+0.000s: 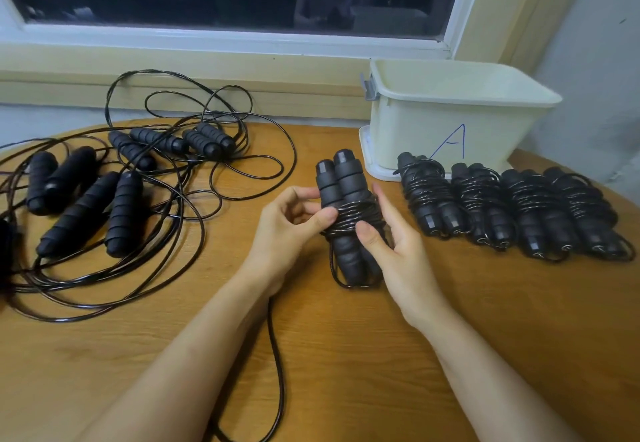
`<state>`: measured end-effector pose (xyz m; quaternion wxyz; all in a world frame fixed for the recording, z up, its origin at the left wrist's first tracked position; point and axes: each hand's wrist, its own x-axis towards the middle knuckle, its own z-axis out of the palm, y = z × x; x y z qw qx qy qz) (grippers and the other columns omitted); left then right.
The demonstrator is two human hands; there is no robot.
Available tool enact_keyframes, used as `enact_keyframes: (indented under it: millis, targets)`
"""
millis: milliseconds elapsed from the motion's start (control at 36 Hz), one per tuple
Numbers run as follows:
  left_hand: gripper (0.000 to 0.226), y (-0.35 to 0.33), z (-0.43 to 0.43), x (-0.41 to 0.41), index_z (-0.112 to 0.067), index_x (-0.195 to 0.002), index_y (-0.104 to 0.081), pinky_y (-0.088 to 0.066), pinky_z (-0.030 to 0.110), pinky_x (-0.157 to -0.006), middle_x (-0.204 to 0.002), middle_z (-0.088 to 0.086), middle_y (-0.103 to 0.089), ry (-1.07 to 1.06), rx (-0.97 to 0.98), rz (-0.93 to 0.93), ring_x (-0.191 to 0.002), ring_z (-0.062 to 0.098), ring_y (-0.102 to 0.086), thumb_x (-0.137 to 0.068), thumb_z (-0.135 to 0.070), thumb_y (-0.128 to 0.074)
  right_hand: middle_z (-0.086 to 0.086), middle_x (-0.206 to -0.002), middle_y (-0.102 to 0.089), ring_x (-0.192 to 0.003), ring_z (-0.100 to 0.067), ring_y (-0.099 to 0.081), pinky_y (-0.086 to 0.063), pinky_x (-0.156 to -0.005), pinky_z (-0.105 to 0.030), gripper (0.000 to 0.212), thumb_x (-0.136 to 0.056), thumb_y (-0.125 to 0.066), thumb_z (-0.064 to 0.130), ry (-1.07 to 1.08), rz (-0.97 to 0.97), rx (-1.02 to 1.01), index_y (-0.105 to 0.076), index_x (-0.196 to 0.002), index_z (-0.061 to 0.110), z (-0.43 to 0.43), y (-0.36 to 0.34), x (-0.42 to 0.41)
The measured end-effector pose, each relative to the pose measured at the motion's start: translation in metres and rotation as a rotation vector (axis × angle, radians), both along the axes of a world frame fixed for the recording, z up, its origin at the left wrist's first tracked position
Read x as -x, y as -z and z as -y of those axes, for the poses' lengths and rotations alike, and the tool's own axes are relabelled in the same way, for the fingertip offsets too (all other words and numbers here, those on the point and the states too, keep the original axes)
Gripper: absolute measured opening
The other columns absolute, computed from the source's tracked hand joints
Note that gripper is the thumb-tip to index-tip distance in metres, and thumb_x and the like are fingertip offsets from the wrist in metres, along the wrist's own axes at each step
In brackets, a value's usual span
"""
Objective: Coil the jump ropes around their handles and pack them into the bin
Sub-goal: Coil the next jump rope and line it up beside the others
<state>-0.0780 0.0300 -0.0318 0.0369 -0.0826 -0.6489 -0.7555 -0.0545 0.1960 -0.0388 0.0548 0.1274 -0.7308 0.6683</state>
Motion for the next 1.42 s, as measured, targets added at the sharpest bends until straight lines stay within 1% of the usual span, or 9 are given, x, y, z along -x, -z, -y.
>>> enact_keyframes:
  millis: [444,583,694,778,889,972,1083,1167,1417]
  targets:
    - [0.034,-0.005,-0.001,-0.003,-0.009,-0.105,-0.063,-0.052,0.024,-0.076,-0.075,-0.002,-0.071,-0.01,-0.061,0.031,-0.076,0.01,-0.068,-0.074,-0.02,-0.07,0.006,-0.138,-0.06,-0.13,-0.009,-0.053,-0.038,-0.114,-0.041,0.057,-0.096,-0.048,0.039,-0.065,0.184,0.148,-0.041,-0.149,0.02,-0.005,-0.003,0.003]
    - [0.041,-0.003,-0.003,-0.004,-0.012,-0.104,-0.065,-0.045,0.046,-0.102,-0.074,-0.003,-0.071,-0.08,-0.009,0.028,-0.082,0.015,-0.07,-0.069,-0.028,-0.077,0.009,-0.139,-0.055,-0.128,0.0,-0.05,-0.039,-0.114,-0.034,0.048,-0.094,-0.057,0.038,0.122,0.066,0.059,-0.052,-0.141,0.028,-0.006,0.0,0.006]
    - [0.04,-0.007,-0.006,-0.008,-0.011,-0.103,-0.064,-0.047,0.042,-0.099,-0.072,-0.004,-0.071,-0.12,0.009,0.018,-0.084,0.015,-0.07,-0.069,-0.027,-0.077,0.011,-0.128,-0.065,-0.122,-0.005,-0.058,-0.045,-0.108,-0.031,0.037,-0.096,-0.061,0.012,0.231,-0.091,0.022,-0.061,-0.123,0.038,-0.007,0.001,0.004]
    - [0.031,-0.009,-0.006,-0.01,-0.015,-0.099,-0.065,-0.048,0.037,-0.096,-0.071,-0.004,-0.071,-0.143,0.028,0.001,-0.081,0.011,-0.07,-0.071,-0.021,-0.078,0.021,-0.123,-0.063,-0.118,0.003,-0.058,-0.045,-0.102,-0.02,0.036,-0.098,-0.06,0.018,0.248,-0.163,-0.115,-0.058,-0.132,0.029,-0.007,0.003,0.002]
    - [0.027,-0.009,-0.006,-0.01,-0.014,-0.099,-0.065,-0.051,0.024,-0.085,-0.072,-0.002,-0.072,-0.171,0.059,-0.04,-0.078,0.01,-0.071,-0.075,-0.015,-0.079,0.032,-0.125,-0.05,-0.121,0.007,-0.05,-0.036,-0.092,-0.004,0.078,-0.084,-0.054,0.064,0.221,-0.127,-0.354,-0.039,-0.15,0.024,-0.001,0.002,-0.004]
    - [0.035,-0.008,-0.005,-0.01,-0.012,-0.104,-0.067,-0.054,0.023,-0.084,-0.08,0.003,-0.073,-0.15,0.078,-0.063,-0.084,0.016,-0.072,-0.072,-0.019,-0.079,0.017,-0.147,-0.041,-0.13,-0.003,-0.042,-0.037,-0.095,-0.018,0.112,-0.069,-0.06,0.08,0.188,-0.075,-0.552,-0.016,-0.157,0.027,0.004,-0.005,-0.009]
    - [0.039,-0.008,-0.008,-0.013,-0.008,-0.113,-0.066,-0.055,0.021,-0.078,-0.094,0.01,-0.072,-0.052,0.05,-0.05,-0.085,0.018,-0.072,-0.076,-0.004,-0.076,0.012,-0.158,-0.026,-0.141,-0.009,-0.029,-0.036,-0.106,-0.039,0.12,-0.068,-0.072,0.067,0.236,-0.031,-0.71,-0.001,-0.158,0.029,0.004,-0.012,-0.011]
    - [0.04,-0.007,-0.01,-0.013,-0.013,-0.112,-0.065,-0.056,0.022,-0.075,-0.095,0.006,-0.07,0.009,0.044,-0.028,-0.083,0.017,-0.071,-0.075,0.0,-0.076,0.01,-0.159,-0.025,-0.144,-0.009,-0.023,-0.036,-0.105,-0.037,0.119,-0.07,-0.078,0.06,0.31,-0.006,-0.761,-0.003,-0.157,0.028,0.003,-0.012,-0.01]
    - [0.048,-0.008,-0.007,-0.009,-0.011,-0.116,-0.062,-0.057,0.028,-0.068,-0.086,0.006,-0.067,0.113,0.07,0.018,-0.065,0.022,-0.062,-0.07,-0.012,-0.076,0.001,-0.148,-0.039,-0.127,-0.017,-0.051,-0.049,-0.096,-0.031,0.085,-0.077,-0.082,0.032,0.439,-0.185,-0.652,-0.04,-0.149,0.013,-0.004,0.006,0.002]
